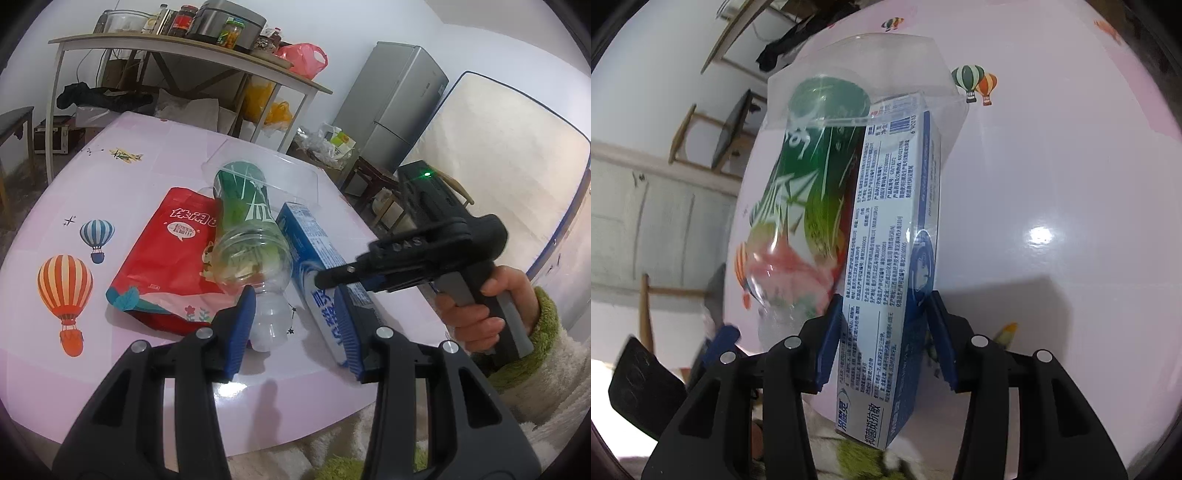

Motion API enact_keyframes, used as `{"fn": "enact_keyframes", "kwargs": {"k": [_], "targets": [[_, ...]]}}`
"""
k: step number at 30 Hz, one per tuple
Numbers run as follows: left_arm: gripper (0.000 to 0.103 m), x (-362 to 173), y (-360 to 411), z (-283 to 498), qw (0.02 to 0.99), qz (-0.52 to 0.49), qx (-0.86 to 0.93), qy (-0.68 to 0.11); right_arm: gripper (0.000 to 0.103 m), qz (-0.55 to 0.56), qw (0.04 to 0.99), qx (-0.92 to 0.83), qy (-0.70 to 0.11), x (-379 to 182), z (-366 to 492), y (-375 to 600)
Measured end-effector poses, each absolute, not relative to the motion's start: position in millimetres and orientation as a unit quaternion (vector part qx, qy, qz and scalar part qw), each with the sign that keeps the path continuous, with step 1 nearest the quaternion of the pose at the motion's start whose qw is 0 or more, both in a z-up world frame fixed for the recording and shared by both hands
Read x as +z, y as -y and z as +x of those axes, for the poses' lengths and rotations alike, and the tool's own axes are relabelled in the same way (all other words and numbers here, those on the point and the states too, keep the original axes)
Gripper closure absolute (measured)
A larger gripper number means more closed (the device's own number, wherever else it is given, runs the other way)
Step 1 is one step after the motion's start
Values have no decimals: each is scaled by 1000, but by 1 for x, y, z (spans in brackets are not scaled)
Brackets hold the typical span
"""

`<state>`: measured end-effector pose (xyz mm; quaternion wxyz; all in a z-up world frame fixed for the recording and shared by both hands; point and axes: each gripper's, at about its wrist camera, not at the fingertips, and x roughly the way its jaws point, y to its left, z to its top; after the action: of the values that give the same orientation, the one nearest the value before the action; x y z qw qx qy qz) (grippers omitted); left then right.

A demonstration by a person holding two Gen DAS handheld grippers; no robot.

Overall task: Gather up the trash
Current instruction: 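Grasp the clear plastic container with the right tool, then lift the clear container with the right tool and carry it toward the wastebasket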

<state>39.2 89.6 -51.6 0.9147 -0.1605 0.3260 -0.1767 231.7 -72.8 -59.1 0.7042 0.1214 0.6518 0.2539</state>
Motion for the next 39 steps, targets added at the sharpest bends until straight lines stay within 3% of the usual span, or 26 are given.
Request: {"fn": "enact_keyframes", "kwargs": {"k": [1,5,11,15,20,22,24,26,39], "targets": [[62,-52,-89,40,915,-160,-176,-327,42,109,710,255,-648,-53,230,75],[62,-47,-90,43,920,-153,-169,-319,32,43,758,265,-595,-10,235,73],[62,-40,-89,62,926,-138,-145,-319,27,-98,825,281,-480,41,261,37],[62,-41,-88,77,922,-142,-135,-334,26,-292,811,306,-405,31,266,-19],[62,-44,-94,84,919,-148,-130,-340,26,-391,770,300,-406,0,286,-48],[62,-44,-95,83,920,-149,-130,-340,26,-388,767,294,-418,-6,303,-47],[62,-44,-97,84,920,-148,-129,-340,38,-364,774,286,-433,-6,318,-43],[62,-43,-98,83,920,-149,-129,-339,42,-323,790,273,-444,-3,331,-32],[62,-45,-96,85,919,-147,-122,-345,48,-142,850,168,-478,3,372,60]]}}
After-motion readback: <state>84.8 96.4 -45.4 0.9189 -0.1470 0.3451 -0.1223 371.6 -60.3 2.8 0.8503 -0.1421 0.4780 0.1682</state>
